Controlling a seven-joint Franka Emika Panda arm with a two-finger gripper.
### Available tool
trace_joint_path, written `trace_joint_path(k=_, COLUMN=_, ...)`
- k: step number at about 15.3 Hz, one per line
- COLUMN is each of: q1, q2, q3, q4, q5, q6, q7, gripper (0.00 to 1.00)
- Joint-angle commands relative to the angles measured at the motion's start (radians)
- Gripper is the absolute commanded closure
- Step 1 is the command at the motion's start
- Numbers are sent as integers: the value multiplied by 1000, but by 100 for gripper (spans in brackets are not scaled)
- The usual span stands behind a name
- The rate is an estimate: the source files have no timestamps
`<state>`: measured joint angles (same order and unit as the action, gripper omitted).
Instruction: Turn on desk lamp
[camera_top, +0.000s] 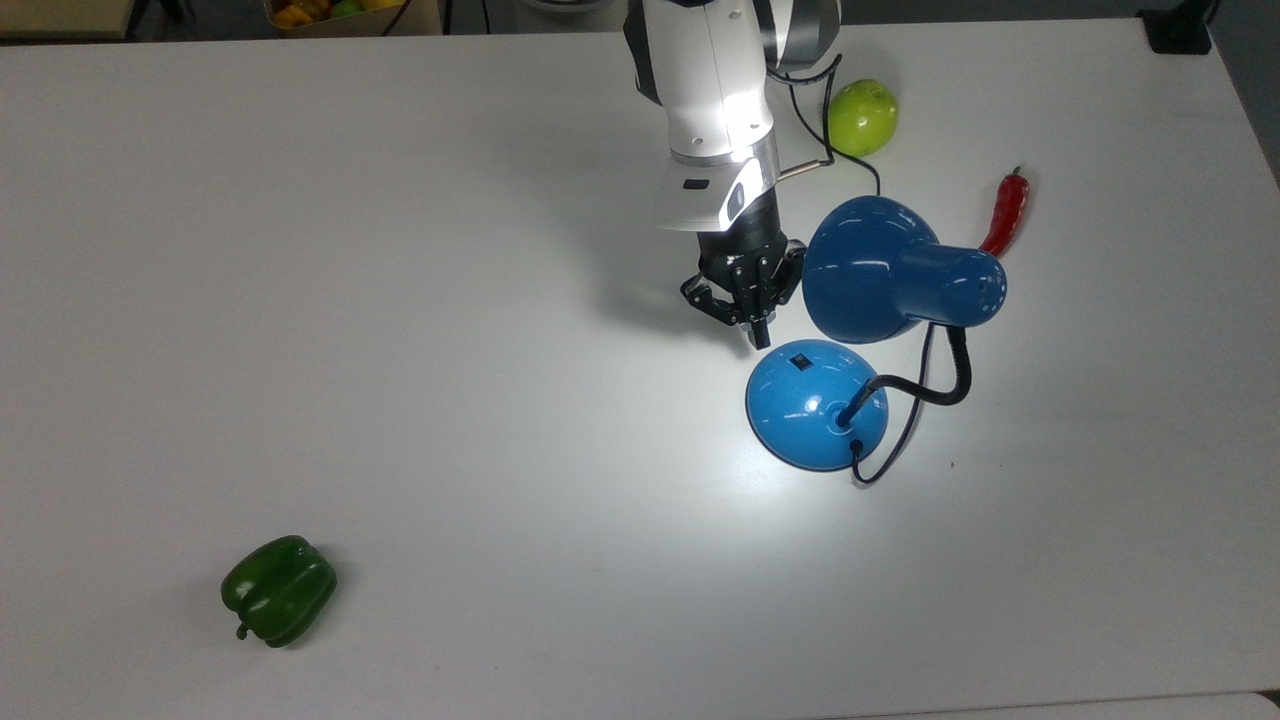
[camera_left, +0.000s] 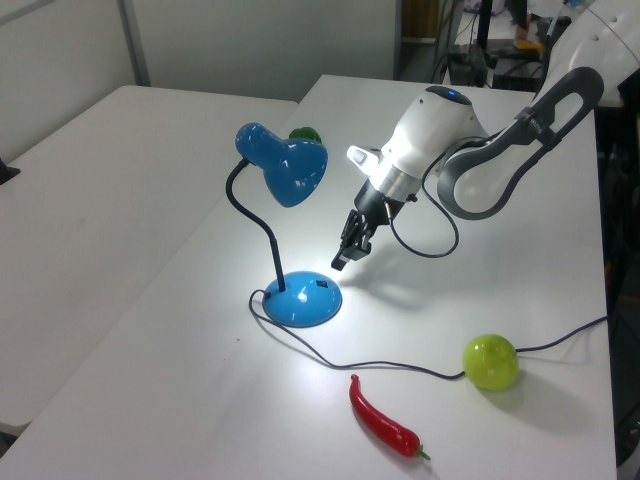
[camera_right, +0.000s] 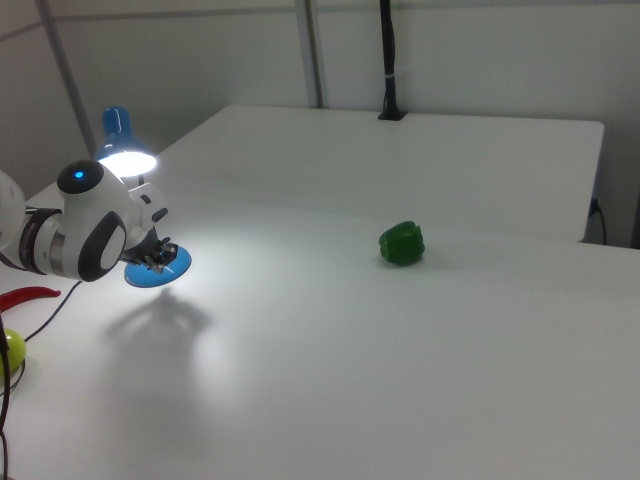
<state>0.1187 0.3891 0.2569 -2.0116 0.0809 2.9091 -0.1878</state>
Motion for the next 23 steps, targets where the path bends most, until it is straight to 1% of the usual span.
trace_joint_path(k=1, q1=-33, q2=-99, q3=-7, q4=-49, q5=-10, q6=-190, q7=7, gripper=100)
trace_joint_path(k=4, q1=-50, q2=-162, q3=-16, q4=-41, q5=-10, q6=-397, q7=14, gripper=100)
trace_joint_path(k=5, q1=-59, q2=-186, q3=-16, q4=-38, q5=-9, q6=-472, q7=18, gripper=98)
trace_joint_path(k=6, q1=-68, q2=-217, q3=-21, q4=-36, q5=-9, q6=-548, q7=22, gripper=91)
trace_joint_path(k=7, q1=-68, q2=-246, q3=-37, q4=-26, q5=-7, q6=-635, q7=34, gripper=81)
trace_joint_path(k=8, q1=-68, q2=-272, q3=-57, q4=-6, q5=-9, q6=-724, q7=60, gripper=68)
trace_joint_path(k=9, q1=-68, q2=-292, q3=-71, q4=22, q5=-9, q6=-811, q7=82, gripper=57)
trace_joint_path(k=10, q1=-68, q2=-305, q3=-83, q4=48, q5=-7, q6=-887, q7=88, gripper=38)
trace_joint_path(k=11, q1=-67, q2=-320, q3=-94, q4=69, q5=-9, q6=-944, q7=93, gripper=6)
trace_joint_path(k=12, q1=-67, q2=-338, q3=-103, q4=86, q5=-9, q6=-981, q7=93, gripper=0)
trace_joint_path(k=13, q1=-67, q2=-360, q3=-114, q4=96, q5=-9, q6=-1005, q7=94, gripper=0)
trace_joint_path(k=15, q1=-56, q2=-407, q3=-165, q4=132, q5=-9, q6=-1071, q7=120, gripper=0)
trace_joint_path(k=16, q1=-51, q2=-418, q3=-191, q4=172, q5=-9, q6=-1132, q7=152, gripper=0)
trace_joint_path(k=18, q1=-37, q2=-420, q3=-226, q4=267, q5=-12, q6=-1250, q7=227, gripper=0)
trace_joint_path(k=19, q1=-33, q2=-420, q3=-241, q4=296, q5=-12, q6=-1284, q7=264, gripper=0)
trace_joint_path(k=21, q1=-1, q2=-423, q3=-281, q4=329, q5=-13, q6=-1303, q7=321, gripper=0)
trace_joint_path(k=23, q1=27, q2=-434, q3=-304, q4=346, q5=-13, q6=-1303, q7=332, gripper=0)
